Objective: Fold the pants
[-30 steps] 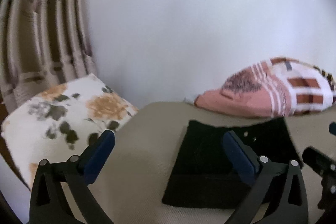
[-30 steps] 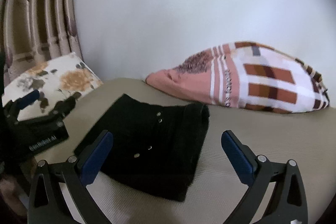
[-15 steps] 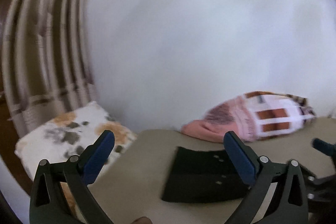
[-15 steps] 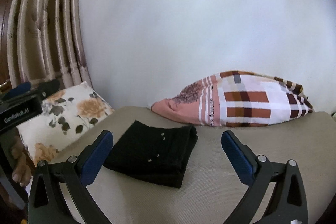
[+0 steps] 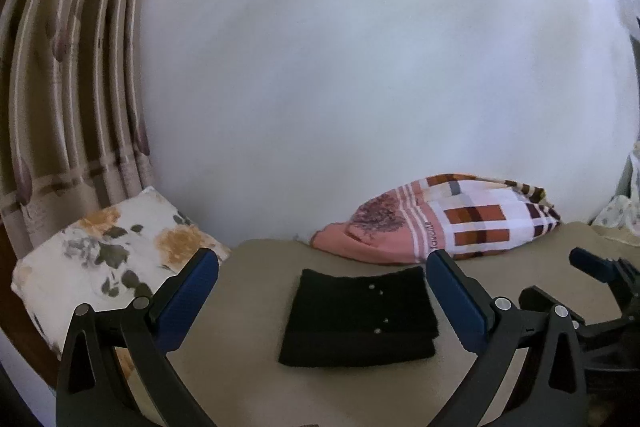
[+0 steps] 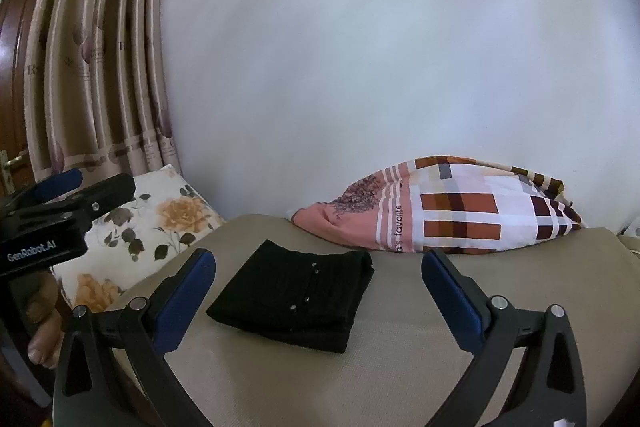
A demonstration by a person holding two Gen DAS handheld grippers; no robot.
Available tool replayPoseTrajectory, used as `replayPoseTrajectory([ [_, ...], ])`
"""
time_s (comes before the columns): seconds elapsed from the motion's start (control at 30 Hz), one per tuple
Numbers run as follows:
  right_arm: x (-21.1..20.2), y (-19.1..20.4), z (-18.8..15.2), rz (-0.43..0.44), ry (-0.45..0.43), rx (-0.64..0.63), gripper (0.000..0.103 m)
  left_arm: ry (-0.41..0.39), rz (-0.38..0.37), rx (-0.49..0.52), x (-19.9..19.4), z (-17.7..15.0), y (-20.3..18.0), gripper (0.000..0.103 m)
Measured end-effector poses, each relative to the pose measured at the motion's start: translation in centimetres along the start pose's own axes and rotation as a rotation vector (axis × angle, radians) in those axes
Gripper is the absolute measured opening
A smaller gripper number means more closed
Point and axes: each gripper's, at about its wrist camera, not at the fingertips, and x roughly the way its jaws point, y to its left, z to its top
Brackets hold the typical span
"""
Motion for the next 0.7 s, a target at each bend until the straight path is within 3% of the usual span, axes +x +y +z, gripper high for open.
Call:
replayPoseTrajectory([
  [0.33, -0.7, 0.8, -0.5, 0.005, 0.019, -0.024, 0.103, 0.057, -0.044, -0.027, 0.9, -0.5, 0.5, 0.103],
  [0.7, -0.7, 1.1, -1.1, 0.017, 0.04, -0.033, 0.103, 0.106, 0.007, -0.045, 2.9, -2.1, 0.7, 0.103],
])
